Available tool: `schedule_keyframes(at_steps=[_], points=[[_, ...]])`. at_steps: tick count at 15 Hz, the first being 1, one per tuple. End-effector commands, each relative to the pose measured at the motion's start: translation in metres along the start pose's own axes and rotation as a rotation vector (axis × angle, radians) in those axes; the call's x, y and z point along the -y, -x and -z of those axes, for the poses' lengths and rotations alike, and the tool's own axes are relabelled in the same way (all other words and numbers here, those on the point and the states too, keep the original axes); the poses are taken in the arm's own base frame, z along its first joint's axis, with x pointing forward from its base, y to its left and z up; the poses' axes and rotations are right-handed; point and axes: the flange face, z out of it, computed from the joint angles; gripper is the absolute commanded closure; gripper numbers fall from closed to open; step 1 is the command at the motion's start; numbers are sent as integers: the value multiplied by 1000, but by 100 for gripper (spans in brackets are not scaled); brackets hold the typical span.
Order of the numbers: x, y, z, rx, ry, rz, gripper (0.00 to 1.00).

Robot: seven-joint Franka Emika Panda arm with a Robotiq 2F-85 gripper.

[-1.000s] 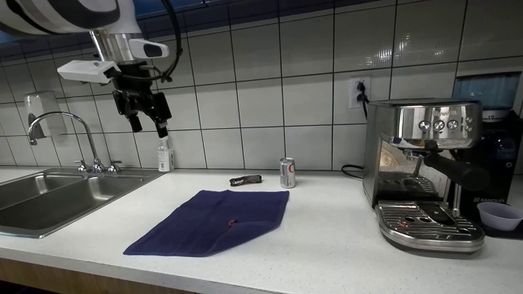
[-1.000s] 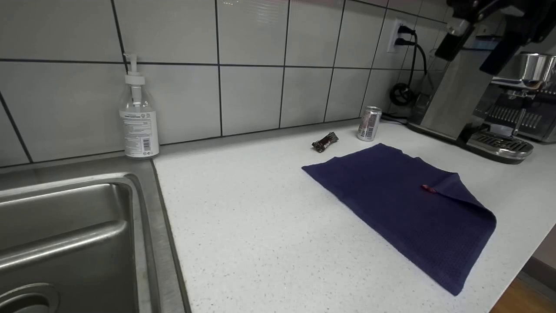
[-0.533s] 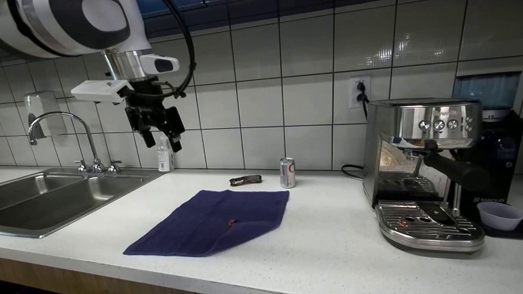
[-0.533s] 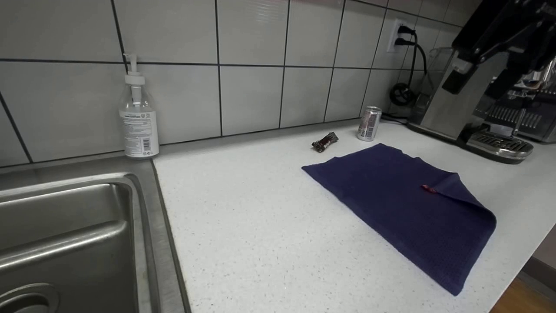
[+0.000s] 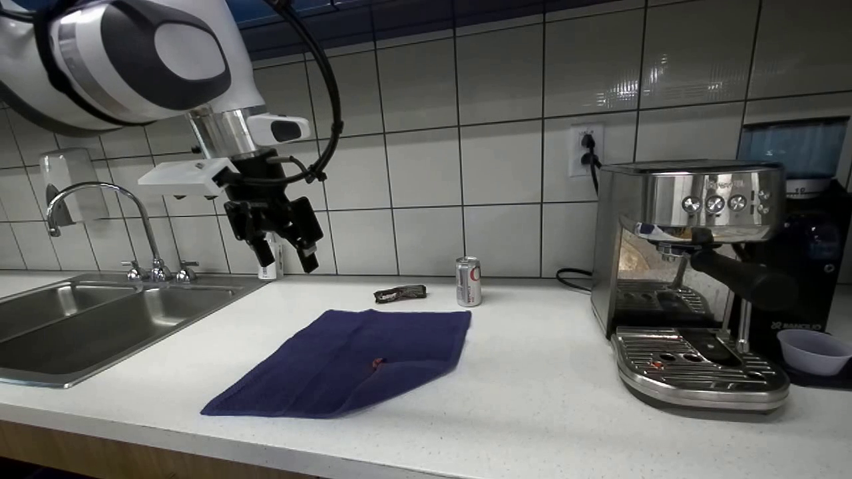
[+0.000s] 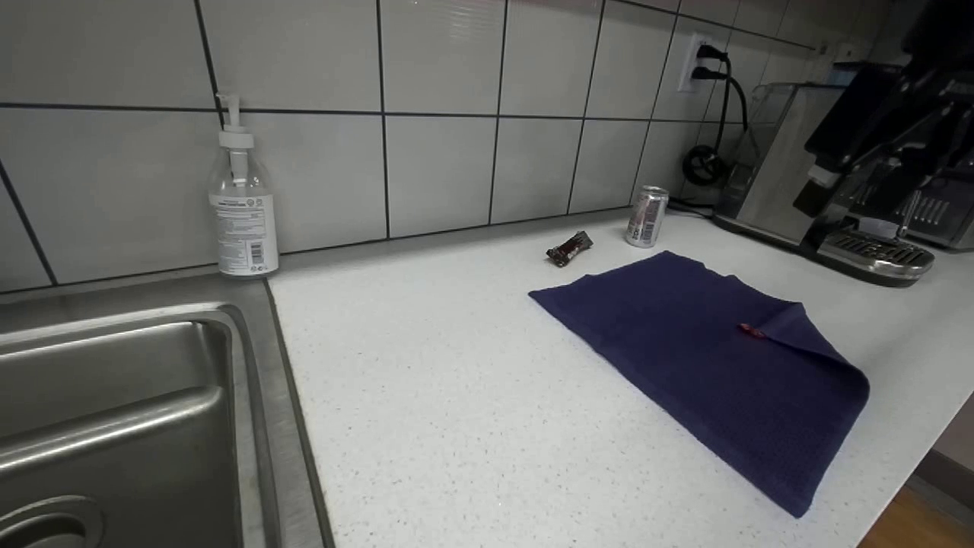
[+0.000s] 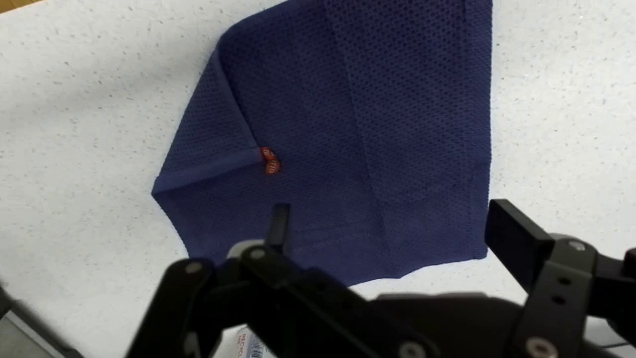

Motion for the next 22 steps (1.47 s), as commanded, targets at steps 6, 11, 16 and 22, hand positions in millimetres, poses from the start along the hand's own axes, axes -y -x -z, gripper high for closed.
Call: schedule_keyframes(at_steps=[6,11,16,22], points=[[-26,8,-39,45,79,-26,0],[-27,12,-47,87,66,-29,0],[-27,12,-47,88,66,-28,0],[-28,10,-52,93,66,-27,0]])
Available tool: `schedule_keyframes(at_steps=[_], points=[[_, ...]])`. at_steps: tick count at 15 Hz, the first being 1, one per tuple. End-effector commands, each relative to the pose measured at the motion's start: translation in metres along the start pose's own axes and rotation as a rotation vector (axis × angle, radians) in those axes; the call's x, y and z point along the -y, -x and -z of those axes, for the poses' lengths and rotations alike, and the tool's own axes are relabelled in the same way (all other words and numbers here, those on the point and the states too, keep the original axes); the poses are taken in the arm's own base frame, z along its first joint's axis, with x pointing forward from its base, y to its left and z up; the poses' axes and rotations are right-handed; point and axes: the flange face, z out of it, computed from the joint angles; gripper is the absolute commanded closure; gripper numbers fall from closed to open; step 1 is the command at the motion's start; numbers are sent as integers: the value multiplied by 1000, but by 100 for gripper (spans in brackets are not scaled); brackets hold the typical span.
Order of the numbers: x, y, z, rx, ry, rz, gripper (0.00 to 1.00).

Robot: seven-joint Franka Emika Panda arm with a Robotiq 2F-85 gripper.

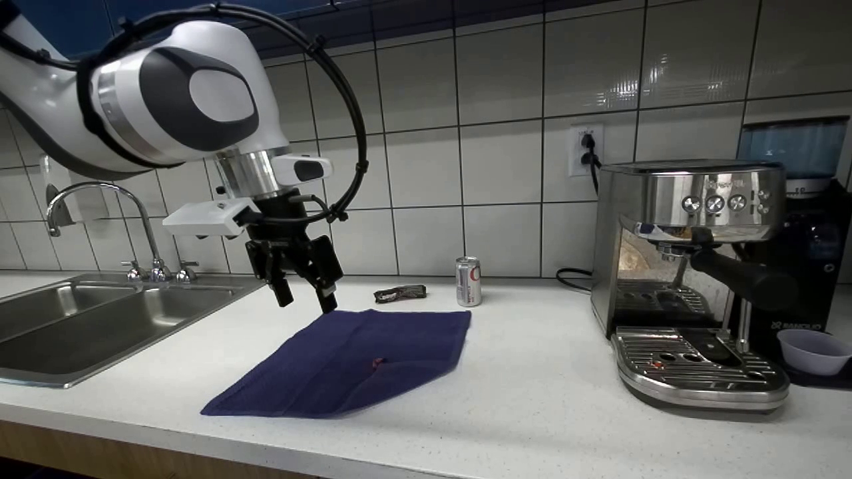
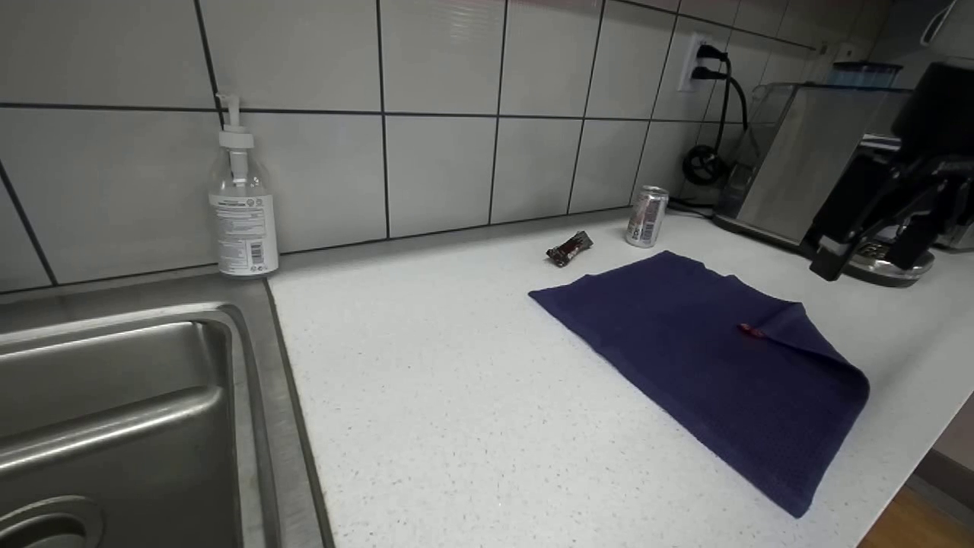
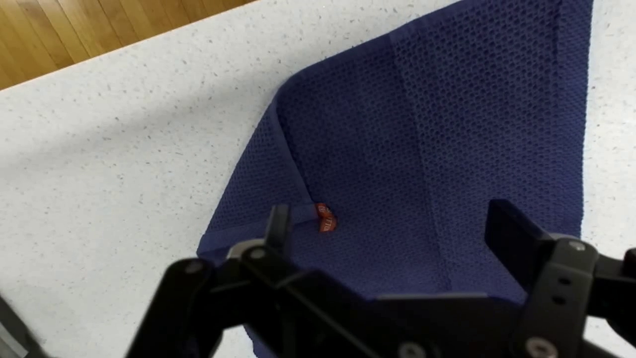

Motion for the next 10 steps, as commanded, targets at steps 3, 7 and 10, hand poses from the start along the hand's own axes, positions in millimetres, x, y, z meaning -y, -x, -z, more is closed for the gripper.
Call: schedule_keyframes(at_steps=[3,7,10], points=[[0,-5,-11,7,3,-8,0],[-2,-10,-23,1,-2,-13,0],[-5,-14,-35,2,-4,-22,0]])
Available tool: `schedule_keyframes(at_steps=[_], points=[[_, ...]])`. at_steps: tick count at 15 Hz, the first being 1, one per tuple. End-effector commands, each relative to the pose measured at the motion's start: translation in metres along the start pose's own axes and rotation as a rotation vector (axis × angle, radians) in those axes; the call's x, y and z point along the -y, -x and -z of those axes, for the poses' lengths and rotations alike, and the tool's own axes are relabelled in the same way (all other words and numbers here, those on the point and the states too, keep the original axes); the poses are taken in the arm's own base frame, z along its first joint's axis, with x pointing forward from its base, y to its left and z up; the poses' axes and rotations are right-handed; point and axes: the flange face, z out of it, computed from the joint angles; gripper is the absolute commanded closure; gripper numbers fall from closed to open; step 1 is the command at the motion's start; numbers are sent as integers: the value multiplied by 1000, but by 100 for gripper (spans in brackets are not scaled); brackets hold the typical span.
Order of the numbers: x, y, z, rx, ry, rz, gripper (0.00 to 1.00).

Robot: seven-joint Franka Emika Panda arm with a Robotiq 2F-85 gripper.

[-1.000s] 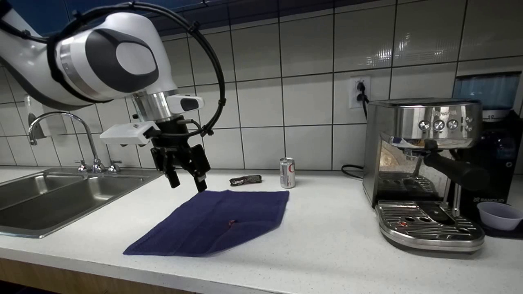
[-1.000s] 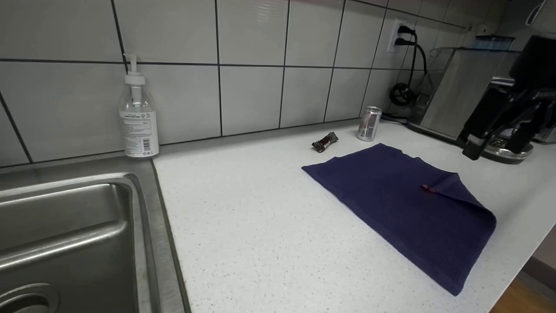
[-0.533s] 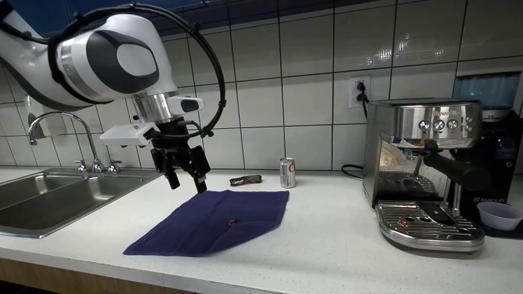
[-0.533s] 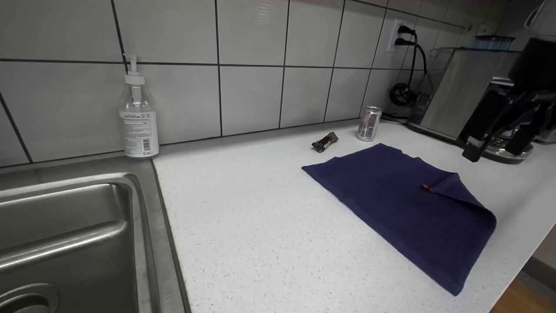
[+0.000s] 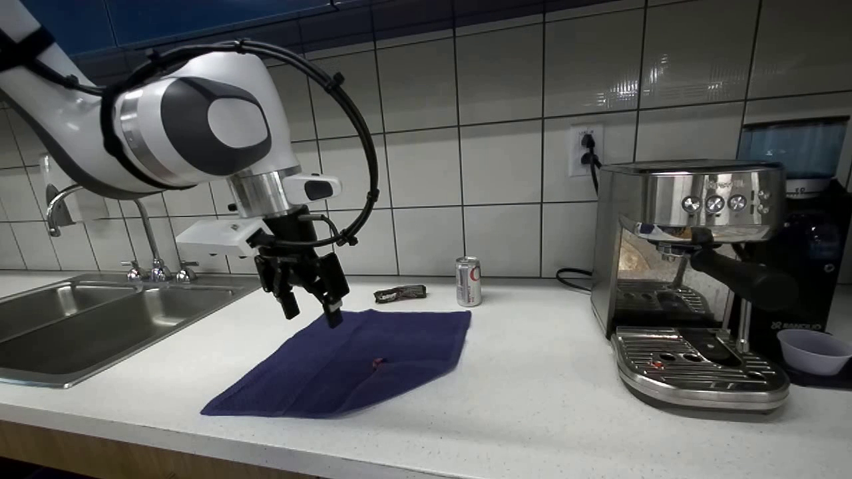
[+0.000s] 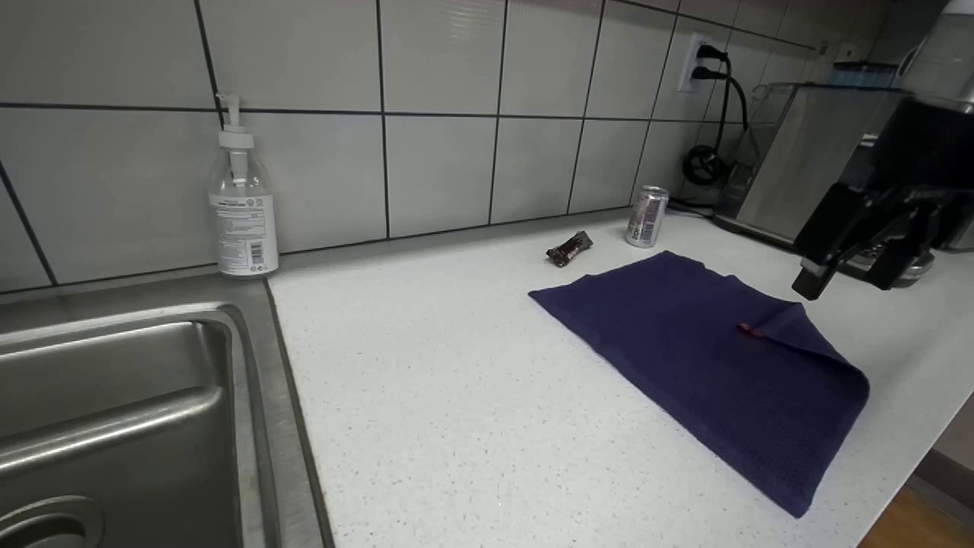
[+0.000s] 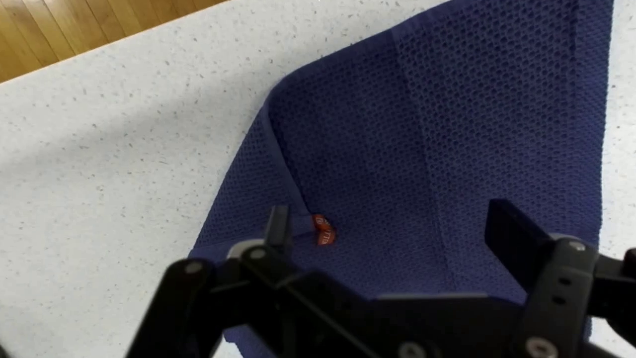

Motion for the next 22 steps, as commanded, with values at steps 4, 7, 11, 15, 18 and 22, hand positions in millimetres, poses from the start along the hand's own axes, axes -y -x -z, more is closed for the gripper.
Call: schedule_keyframes(at_steps=[4,7,11,15,18,22], points=[[-9,-13,-23,2,22,-20,0],[-15,-14,-34,10,45,-25,0],[-20,-14,-49,29,77,-36,0],[-27,-12,-60,48,110,-48,0],[-32,-9,-69,63,136,-56,0],[-40,-7,-81,85,153,-83,0]])
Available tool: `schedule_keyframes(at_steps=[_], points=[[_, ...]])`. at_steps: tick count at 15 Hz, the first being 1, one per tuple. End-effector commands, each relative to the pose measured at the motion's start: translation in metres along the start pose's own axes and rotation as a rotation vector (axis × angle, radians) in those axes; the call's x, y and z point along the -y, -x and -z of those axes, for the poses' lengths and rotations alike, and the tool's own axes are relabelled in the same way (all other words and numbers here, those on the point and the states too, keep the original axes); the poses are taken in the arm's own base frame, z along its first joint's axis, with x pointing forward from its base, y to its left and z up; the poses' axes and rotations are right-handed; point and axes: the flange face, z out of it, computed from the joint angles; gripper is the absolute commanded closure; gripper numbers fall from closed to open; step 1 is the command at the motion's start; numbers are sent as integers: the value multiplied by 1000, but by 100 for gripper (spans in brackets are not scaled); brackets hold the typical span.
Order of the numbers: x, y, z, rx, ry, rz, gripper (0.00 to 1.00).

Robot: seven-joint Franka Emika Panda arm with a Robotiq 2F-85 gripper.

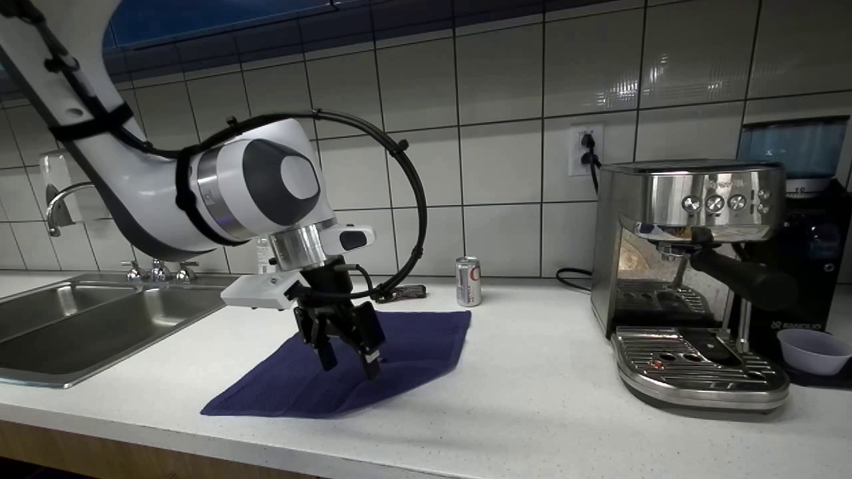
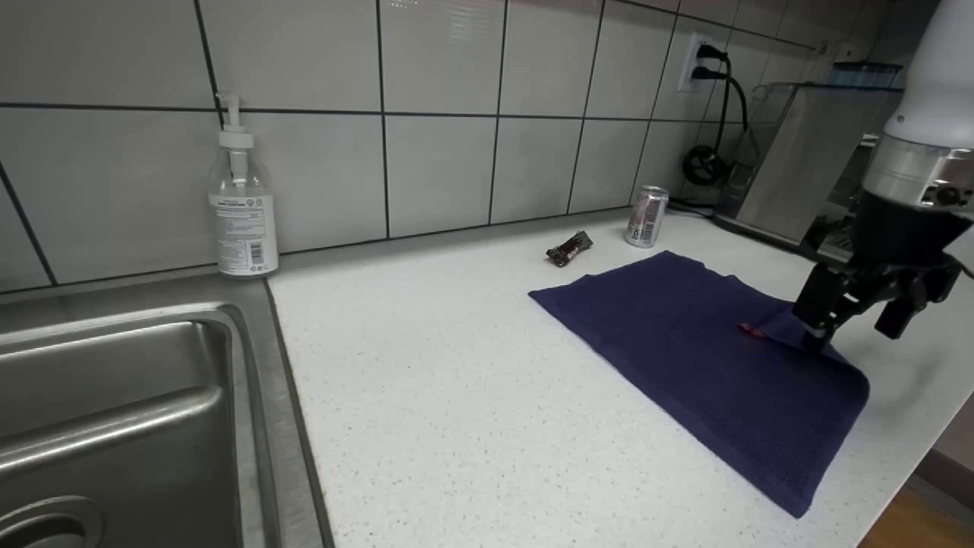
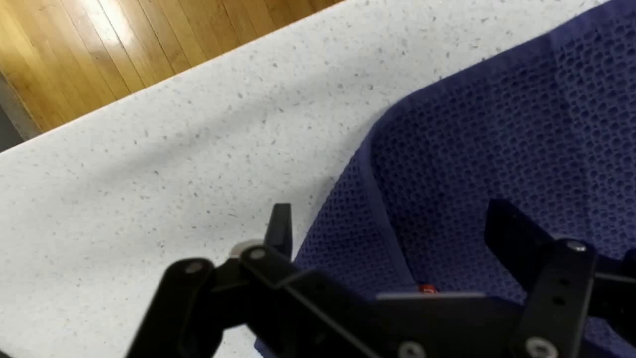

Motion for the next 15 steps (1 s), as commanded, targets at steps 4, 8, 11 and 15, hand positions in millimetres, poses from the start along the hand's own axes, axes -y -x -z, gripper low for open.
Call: schedule_keyframes(at_steps=[4,8,11,15], points=[[-9,-7,-18,19,31,-62,0],[-10,-11,-27,38,43,-83,0],[-10,-14,-34,52,50,-97,0],[-9,-17,-40,62,54,-109,0]])
